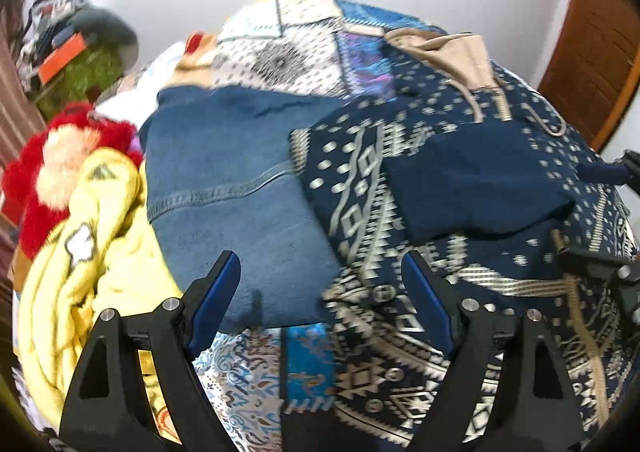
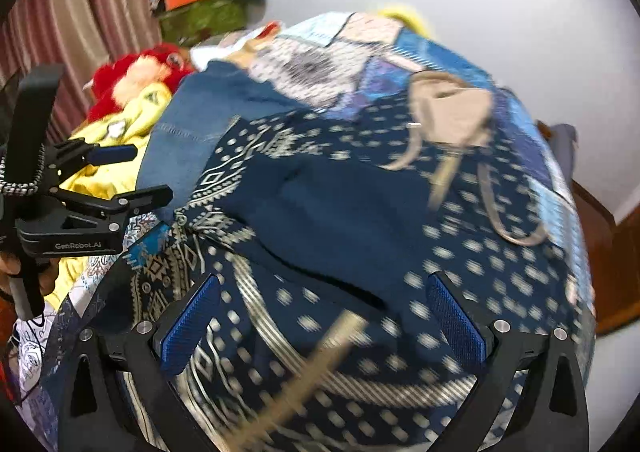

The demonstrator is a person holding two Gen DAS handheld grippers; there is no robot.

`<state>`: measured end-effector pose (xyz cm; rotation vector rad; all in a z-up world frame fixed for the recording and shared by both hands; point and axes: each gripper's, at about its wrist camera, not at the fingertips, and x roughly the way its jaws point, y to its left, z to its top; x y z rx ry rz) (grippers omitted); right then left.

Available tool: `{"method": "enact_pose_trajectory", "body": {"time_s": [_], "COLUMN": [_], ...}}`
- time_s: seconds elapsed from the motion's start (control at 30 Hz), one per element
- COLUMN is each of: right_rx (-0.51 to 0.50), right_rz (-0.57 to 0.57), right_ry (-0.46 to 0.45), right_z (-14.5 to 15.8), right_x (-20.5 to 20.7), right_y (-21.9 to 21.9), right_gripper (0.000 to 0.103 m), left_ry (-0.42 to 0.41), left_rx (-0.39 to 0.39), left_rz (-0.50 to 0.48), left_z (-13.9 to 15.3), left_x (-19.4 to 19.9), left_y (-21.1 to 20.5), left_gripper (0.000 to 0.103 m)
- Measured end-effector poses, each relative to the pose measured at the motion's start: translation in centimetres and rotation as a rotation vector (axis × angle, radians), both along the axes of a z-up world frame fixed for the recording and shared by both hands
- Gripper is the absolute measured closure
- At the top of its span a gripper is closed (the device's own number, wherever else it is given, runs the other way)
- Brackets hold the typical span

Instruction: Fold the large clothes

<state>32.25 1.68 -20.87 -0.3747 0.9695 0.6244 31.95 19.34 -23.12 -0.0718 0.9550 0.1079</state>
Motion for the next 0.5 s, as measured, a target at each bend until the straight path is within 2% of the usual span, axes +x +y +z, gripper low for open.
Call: {"method": "enact_pose_trajectory", "body": {"time_s": [0.13,0.23,0.3,0.47,0.5], "right_rx": [-0.046,-0.094,-0.123,-0.16,-0.155], "right_rz": [0.039,0.058,0.073,0.075,0.076], "right_ry": [0.052,0.053,0.047,-0.075,-0.087], "right_z": [-3.2,-5.3,-6.5,-7.4,-7.4], "right_x": [1.6,2.7,3.2,3.6,3.7], "right_y": [4.0,6.2,7.2,8.4,8.5], "right_gripper": [0.001,0.009,0.025,0.045,0.055], "left_ry": [0.031,0.044,0.049,0.066,0.072], "left_rx": [-0.045,-0.062,-0.066,-0.046,-0.037], "left_rz": [0.021,0.017,0.012,0.008,0.011], "left_z": [-2.0,-3.1,-3.8,-5.1,-5.4], "left_x": [0.8,1.5,2.0,3.0,3.2], "left_y": [1.2,1.4,1.2,0.8,0.7], "left_gripper": [0.021,0.021,0.021,0.021,0.021]}}
